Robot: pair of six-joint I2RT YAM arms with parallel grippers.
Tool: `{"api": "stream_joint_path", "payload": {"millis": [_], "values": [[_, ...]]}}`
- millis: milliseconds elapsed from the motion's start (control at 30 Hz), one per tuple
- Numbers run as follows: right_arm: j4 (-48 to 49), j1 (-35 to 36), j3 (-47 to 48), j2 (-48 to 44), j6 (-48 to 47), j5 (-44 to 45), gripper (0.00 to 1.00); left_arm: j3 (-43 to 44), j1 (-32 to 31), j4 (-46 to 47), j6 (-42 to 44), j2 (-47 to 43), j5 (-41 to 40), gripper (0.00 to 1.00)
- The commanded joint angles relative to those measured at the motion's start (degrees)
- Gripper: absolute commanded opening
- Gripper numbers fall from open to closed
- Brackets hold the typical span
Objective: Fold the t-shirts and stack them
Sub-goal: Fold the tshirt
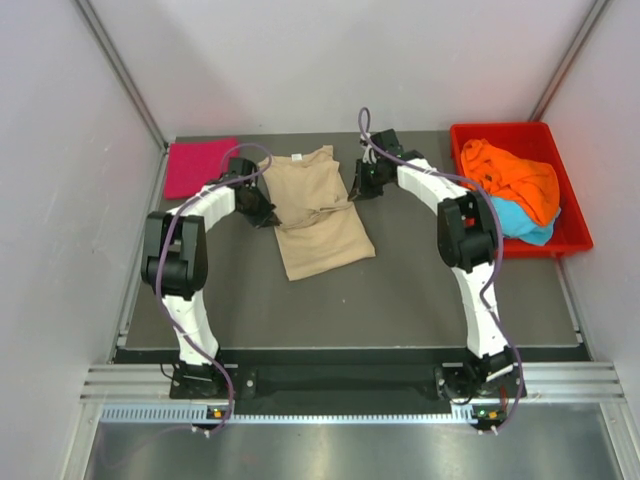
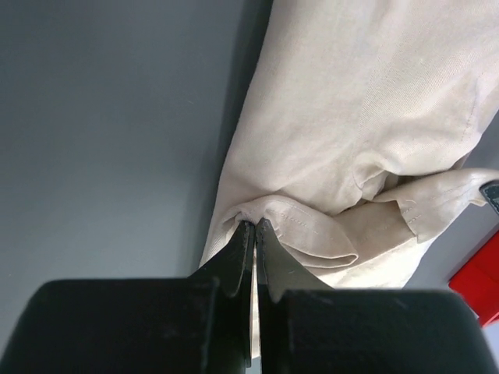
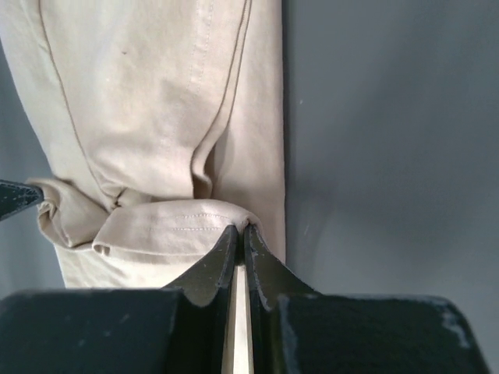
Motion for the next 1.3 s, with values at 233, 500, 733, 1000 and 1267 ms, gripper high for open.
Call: {"api": "stream_joint_path", "payload": {"millis": [233,500,733,1000,1267], "values": [[2.2,-1.3,2.9,-1.6,-0.2,1.0,0.31,2.0,2.9,2.3,5.3,-6.0,-6.3,0.32],[4.8,-1.4,-8.1,-13.9,1.0,7.3,0.35,-11.1,0.3,8.2,6.7,-14.9,-3.1,0.19],[7.2,-1.2,-15.7,-19.0,1.6,6.0,0.23,-12.8,-3.1,9.2,4.8,-12.2,-3.4,0.10],[13.4,2.2,-20.3,-16.2,3.1,3.6,0.13,-9.6,-6.4,9.7,3.3,-6.9,-4.6,0.09],[14.3,2.9,-16.1,-10.2,3.6,3.6,0.13,-4.9,-6.5,8.3,3.7,-3.4,-8.1,0.09]]}}
